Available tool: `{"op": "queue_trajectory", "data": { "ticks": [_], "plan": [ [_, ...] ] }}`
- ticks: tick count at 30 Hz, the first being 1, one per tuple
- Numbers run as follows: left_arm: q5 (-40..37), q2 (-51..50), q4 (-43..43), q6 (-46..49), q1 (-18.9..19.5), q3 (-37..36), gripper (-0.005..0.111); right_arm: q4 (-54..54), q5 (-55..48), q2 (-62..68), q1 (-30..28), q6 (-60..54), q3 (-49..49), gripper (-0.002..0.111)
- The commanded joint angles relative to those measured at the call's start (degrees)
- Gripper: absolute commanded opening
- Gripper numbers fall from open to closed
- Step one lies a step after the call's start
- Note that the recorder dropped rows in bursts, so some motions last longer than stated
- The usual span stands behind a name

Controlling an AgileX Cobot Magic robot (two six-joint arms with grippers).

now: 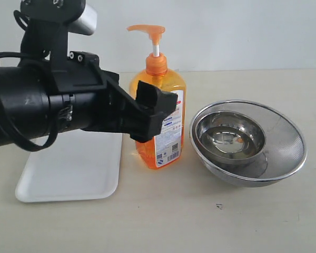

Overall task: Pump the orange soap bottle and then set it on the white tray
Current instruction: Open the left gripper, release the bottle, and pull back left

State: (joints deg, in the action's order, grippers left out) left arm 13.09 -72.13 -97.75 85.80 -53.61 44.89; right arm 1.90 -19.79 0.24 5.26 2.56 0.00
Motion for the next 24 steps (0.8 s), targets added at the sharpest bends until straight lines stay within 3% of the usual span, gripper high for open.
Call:
{"op": "queue_trajectory", "data": {
  "ticks": [1,5,9,24],
  "plan": [
    [-8.1,0.5,0.3,-0.7,-0.3,-0.3,0.086,-0.1,0.6,-0.2,-0.1,0.0,0.0,0.000],
    [-17.7,0.4,2.8,-0.4,-0.3,-0.3,0.086,-0.1,0.6,-0.2,-0.1,0.0,0.0,0.000],
    [-22.5,0.4,4.2,1.9,-0.3,-0.5,0.086,-0.1,0.6,-0.2,-0.1,0.0,0.0,0.000],
    [-25.5,-3.1,3.7,2.5,-0.3,-3.0,0.086,-0.1,0.6,-0.2,-0.1,0.0,0.0,0.000]
  ]
}}
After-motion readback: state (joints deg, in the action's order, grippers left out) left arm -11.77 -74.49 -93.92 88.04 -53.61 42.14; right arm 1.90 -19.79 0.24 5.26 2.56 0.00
